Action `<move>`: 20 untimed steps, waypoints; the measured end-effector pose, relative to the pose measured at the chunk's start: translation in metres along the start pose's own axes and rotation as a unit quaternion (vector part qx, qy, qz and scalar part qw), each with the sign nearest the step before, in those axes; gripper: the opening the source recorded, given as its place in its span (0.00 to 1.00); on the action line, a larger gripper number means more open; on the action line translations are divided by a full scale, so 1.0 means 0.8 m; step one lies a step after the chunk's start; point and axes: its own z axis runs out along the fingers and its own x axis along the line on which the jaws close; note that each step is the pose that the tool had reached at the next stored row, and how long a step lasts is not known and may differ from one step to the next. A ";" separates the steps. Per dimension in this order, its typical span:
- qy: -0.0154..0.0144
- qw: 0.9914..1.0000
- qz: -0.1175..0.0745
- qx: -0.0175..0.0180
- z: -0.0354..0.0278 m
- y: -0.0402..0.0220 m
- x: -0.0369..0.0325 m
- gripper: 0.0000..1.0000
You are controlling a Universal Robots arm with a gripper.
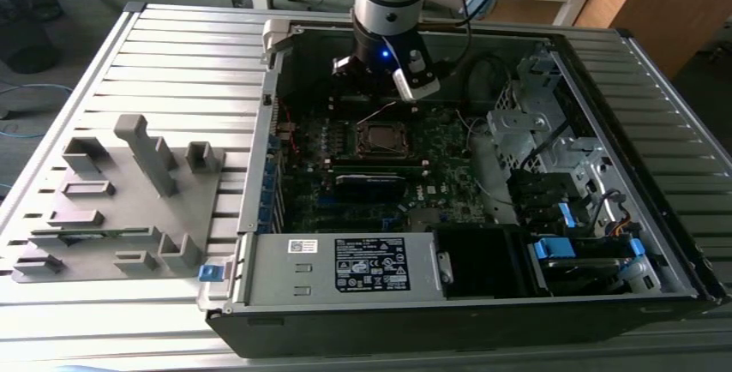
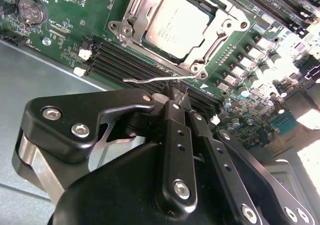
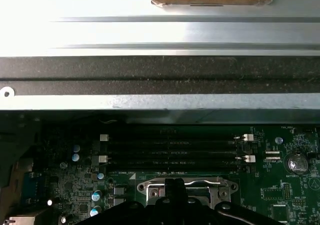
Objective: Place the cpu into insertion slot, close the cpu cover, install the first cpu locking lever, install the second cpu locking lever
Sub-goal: 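Install the first cpu locking lever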
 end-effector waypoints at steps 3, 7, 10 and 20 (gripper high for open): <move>-0.002 1.000 0.000 0.000 0.0014 0.0000 0.0001 0.11; -0.006 1.000 -0.001 0.000 0.0040 -0.0002 0.0002 0.11; -0.006 1.000 -0.001 0.000 0.0043 -0.0002 0.0002 0.11; -0.006 1.000 -0.001 0.000 0.0065 0.0057 0.0003 0.11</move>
